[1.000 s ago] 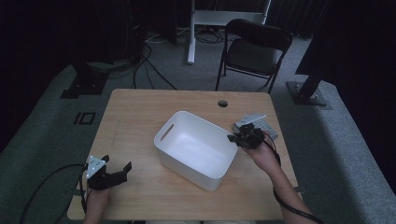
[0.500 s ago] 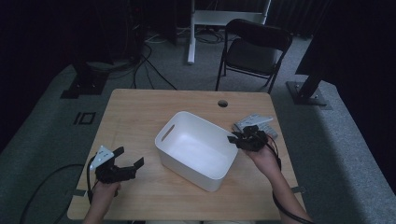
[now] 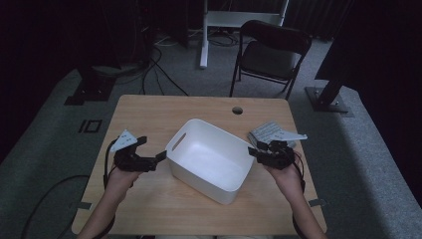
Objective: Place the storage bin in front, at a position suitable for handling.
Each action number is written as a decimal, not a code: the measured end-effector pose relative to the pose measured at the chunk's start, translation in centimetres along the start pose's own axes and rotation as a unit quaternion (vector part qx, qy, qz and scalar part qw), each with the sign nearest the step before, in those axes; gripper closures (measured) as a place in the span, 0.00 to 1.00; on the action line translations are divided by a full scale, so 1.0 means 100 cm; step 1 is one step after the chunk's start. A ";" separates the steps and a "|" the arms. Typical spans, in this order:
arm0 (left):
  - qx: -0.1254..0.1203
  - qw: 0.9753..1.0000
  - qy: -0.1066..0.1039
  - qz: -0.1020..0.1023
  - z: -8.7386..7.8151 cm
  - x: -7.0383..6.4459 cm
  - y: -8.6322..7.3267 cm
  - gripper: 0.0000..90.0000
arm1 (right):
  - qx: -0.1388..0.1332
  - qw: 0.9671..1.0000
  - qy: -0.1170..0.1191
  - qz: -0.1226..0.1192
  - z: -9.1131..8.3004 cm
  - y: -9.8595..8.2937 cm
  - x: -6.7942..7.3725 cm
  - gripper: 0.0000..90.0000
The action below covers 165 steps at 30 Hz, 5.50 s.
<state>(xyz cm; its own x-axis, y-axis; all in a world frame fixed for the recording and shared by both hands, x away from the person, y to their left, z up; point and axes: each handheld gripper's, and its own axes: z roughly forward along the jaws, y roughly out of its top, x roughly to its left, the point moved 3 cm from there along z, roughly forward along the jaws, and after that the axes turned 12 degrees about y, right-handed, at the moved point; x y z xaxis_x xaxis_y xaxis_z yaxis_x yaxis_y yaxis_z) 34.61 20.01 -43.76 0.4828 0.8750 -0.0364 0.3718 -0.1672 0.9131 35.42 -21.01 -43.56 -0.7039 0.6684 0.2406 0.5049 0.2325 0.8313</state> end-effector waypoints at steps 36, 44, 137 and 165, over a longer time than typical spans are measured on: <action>0.062 0.996 0.035 0.047 0.040 -0.016 -0.001 0.86 | 0.027 0.999 -0.014 -0.015 0.018 0.000 -0.005 0.92; 0.046 0.998 0.038 0.031 0.024 -0.016 -0.005 0.89 | 0.034 0.999 -0.015 -0.024 0.025 0.005 -0.006 0.94; 0.093 0.993 0.072 -0.010 0.002 -0.033 -0.025 0.76 | 0.054 0.998 -0.010 -0.021 0.065 0.034 -0.018 0.92; 0.053 0.997 0.057 -0.016 0.036 0.001 -0.002 0.53 | 0.034 0.999 0.013 0.020 0.046 0.014 -0.008 0.69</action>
<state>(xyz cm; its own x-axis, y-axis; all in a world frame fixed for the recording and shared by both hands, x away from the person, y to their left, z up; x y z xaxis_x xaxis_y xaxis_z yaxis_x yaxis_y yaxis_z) 37.42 18.51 -45.40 0.3789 0.9253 -0.0127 0.4692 -0.1803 0.8645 38.96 -17.91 -44.92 -0.6947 0.6601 0.2859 0.5646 0.2541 0.7853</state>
